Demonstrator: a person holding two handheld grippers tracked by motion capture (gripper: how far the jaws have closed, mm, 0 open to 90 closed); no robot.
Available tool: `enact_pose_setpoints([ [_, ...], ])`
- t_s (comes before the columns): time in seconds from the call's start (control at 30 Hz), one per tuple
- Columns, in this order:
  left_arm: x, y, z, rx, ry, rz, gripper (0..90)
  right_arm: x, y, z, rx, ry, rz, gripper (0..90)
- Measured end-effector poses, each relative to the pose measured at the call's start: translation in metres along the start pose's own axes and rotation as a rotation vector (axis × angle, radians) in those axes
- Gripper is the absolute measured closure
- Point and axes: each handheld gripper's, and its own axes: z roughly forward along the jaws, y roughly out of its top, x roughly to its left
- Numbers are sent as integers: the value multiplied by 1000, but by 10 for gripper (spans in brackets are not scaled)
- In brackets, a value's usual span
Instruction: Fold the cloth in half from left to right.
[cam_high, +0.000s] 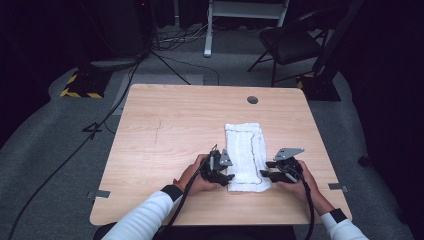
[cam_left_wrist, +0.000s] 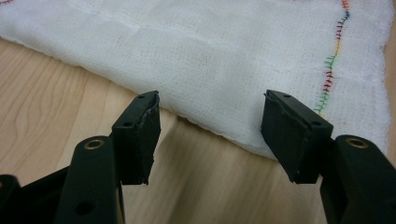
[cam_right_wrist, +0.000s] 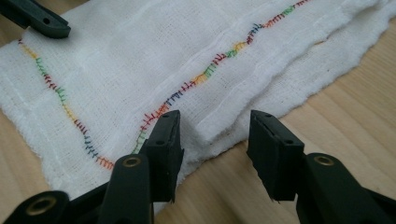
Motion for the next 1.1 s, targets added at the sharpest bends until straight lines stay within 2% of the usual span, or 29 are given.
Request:
enact_pose_setpoints([
  [0.13, -8, -13, -8, -20, 7, -24, 399, 13, -1, -1, -2, 7, -16, 546],
  [0.33, -18, -29, -20, -31, -25, -97, 398, 30, -3, -2, 0, 44, -32, 529],
  [0.5, -28, -39, -31, -11, -38, -101, 390, 43, -3, -3, 9, 73, -63, 474],
  [0.6, -30, -37, -34, 12, -8, -90, 357, 45, -1, -4, -12, 65, -82, 466],
  [0.63, -29, -36, -34, 23, -4, -82, 326, 44, 0, -5, -23, 55, -77, 463],
  [0.7, -24, -34, -33, 40, -14, -95, 270, 37, 2, -7, -43, 46, -52, 452],
  [0.8, -15, -29, -34, 33, -13, -88, 223, 24, 8, -8, -72, 13, -29, 445],
  [0.87, -7, -24, -35, -8, -16, -101, 217, 13, 14, -8, -92, -1, -18, 442],
  [0.93, 2, -17, -34, -20, -9, -112, 220, 4, 20, -5, -94, -15, -12, 432],
  [1.0, 13, -7, -33, -34, 17, -106, 219, -7, 29, 1, -96, -25, 0, 428],
  [1.1, 29, 5, -26, -53, 24, -126, 218, -20, 43, 13, -89, -72, 1, 433],
])
